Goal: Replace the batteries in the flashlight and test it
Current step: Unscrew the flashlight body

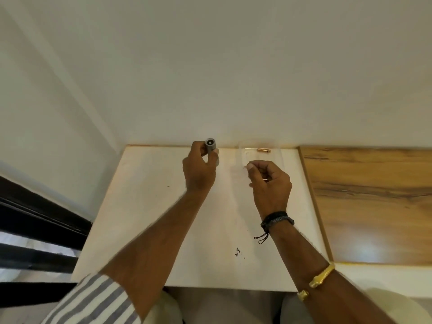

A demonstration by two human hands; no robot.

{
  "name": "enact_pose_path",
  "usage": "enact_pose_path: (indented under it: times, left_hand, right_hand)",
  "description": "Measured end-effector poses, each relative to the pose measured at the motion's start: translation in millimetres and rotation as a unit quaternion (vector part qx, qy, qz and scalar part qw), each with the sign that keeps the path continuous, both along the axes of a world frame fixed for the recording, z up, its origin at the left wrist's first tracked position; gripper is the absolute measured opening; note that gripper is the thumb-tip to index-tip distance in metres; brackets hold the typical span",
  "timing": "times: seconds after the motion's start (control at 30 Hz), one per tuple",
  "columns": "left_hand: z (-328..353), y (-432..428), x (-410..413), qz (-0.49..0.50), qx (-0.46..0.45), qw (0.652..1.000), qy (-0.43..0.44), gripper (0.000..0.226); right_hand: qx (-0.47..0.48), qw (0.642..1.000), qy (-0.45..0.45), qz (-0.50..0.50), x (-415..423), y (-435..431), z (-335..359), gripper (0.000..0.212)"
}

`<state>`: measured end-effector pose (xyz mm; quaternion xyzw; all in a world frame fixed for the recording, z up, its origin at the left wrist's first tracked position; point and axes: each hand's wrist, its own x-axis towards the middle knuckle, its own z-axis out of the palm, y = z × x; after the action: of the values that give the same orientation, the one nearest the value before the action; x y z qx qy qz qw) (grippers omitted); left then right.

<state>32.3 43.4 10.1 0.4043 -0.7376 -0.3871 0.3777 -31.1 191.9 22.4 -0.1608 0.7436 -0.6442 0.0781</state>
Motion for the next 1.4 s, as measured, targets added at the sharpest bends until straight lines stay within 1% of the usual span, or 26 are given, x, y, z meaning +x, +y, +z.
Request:
enact_pose_path:
  times: [0.13,0.23,0.33,0.47,0.57,0.7,0.8,0.87,1.03,1.13,1.23,1.27,1.33,1.4]
  left_hand:
    - [5.1,42.2,38.9,-0.065,-0.026,0.997,0.014,0.017]
    - [9.0,73.3,67.0,-0.118,-0.056,0.991,0.003,0.018]
    - [9.9,101.6,90.7,-0.163,-0.08,0.983,-0.037,0.023]
    - [4.1,132.4,116.0,-0.211,-0.117,0.965,-0.104,0.022]
    - [-1.8,149.8,126.5,-0.231,-0.135,0.952,-0.152,0.024]
    - [-3.0,159.5,132.3,-0.242,-0.148,0.943,-0.175,0.026]
    - [-2.8,161.0,137.4,-0.247,-0.166,0.937,-0.181,0.027]
    - [-3.2,162.2,139.2,-0.251,-0.175,0.934,-0.184,0.026]
    - [-5.0,164.2,140.9,-0.255,-0.177,0.932,-0.189,0.023]
    - [-6.2,161.9,141.8,-0.26,-0.178,0.93,-0.192,0.021]
    - [-8.1,160.2,142.5,-0.262,-0.158,0.934,-0.187,0.019]
    - [-8.6,159.0,142.5,-0.257,-0.153,0.937,-0.182,0.019]
    - [-9.7,155.7,142.0,-0.241,-0.14,0.945,-0.171,0.019]
    - [-10.3,154.3,140.5,-0.234,-0.13,0.949,-0.168,0.02]
  right_hand:
    - [-0.01,1.0,-0.009,0.007,24.8,28.0,1.2,0.006]
    - [-0.016,1.0,-0.017,0.021,44.1,51.8,1.5,0.005]
    - [-0.011,0.999,-0.019,0.032,59.7,74.0,-0.8,0.006]
    - [-0.007,0.998,-0.035,0.045,75.8,104.6,-4.7,0.005]
    - [0.041,0.996,-0.011,0.074,85.8,117.4,-6.4,0.013]
    - [0.115,0.989,0.026,0.088,91.2,122.7,-6.6,0.028]
    - [0.154,0.982,0.027,0.107,89.7,126.7,-7.7,0.035]
    - [0.176,0.976,0.031,0.121,89.3,127.8,-7.8,0.037]
    - [0.229,0.958,0.089,0.145,91.8,126.3,-12.5,0.036]
    - [0.23,0.957,0.104,0.145,94.8,125.0,-14.1,0.032]
    - [0.208,0.957,0.117,0.167,97.2,125.5,-13.8,0.017]
    - [0.199,0.956,0.117,0.18,97.1,126.1,-13.1,0.015]
    - [0.177,0.957,0.104,0.206,95.3,127.9,-13.2,0.02]
    - [0.165,0.961,0.074,0.209,94.4,127.8,-13.5,0.026]
